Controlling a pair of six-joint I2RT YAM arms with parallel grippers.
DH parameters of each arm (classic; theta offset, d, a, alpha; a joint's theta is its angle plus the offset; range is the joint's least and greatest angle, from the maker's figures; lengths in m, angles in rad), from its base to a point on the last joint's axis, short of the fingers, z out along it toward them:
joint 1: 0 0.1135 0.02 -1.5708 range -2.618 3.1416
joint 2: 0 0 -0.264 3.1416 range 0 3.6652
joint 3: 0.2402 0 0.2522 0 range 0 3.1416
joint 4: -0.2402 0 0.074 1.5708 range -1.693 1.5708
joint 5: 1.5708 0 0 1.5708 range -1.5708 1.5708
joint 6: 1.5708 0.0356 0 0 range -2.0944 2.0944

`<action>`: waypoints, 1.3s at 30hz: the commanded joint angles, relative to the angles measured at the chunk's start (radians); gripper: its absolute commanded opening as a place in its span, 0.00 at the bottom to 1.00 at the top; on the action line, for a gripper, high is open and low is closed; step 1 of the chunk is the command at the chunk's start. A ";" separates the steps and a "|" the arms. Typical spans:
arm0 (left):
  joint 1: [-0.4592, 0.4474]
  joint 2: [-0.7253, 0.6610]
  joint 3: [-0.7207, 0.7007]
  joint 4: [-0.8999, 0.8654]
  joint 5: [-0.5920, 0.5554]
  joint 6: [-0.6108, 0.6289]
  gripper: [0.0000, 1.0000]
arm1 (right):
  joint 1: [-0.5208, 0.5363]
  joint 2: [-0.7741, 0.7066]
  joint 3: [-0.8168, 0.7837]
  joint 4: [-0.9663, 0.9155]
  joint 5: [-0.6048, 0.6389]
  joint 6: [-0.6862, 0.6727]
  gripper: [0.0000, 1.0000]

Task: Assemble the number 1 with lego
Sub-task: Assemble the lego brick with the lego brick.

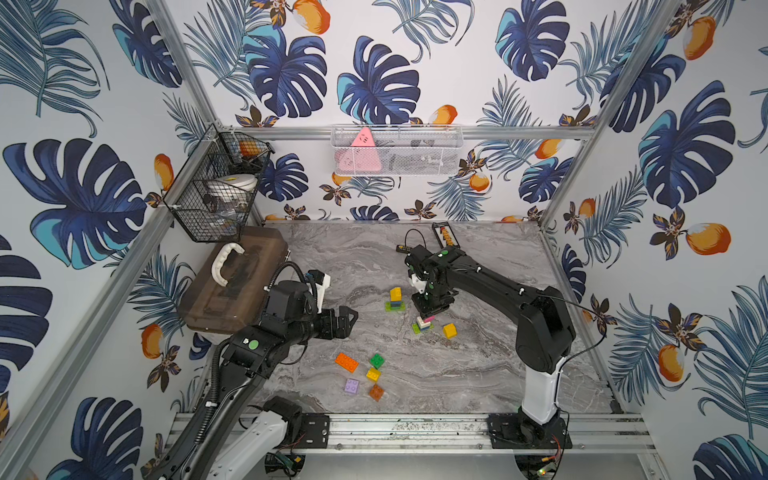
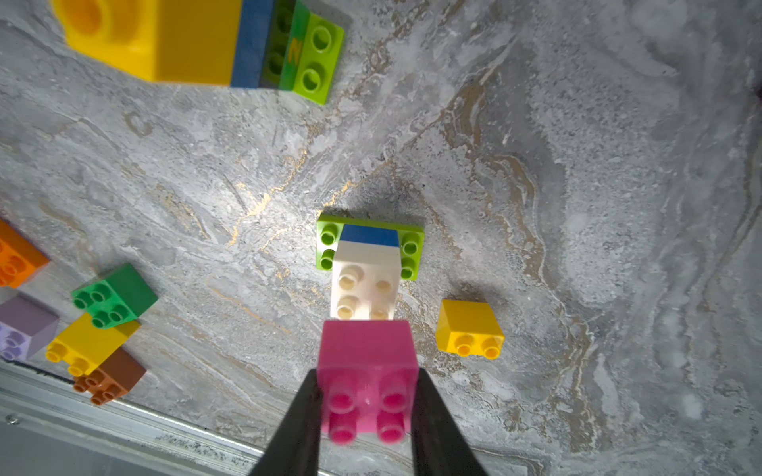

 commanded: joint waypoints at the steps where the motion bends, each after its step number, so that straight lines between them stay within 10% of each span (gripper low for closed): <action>1: 0.000 0.001 0.004 0.020 0.006 0.002 0.99 | 0.001 0.011 0.007 -0.006 0.009 -0.009 0.14; 39: 0.000 0.002 0.004 0.018 0.001 0.003 0.99 | 0.038 0.009 -0.057 0.094 0.088 0.026 0.07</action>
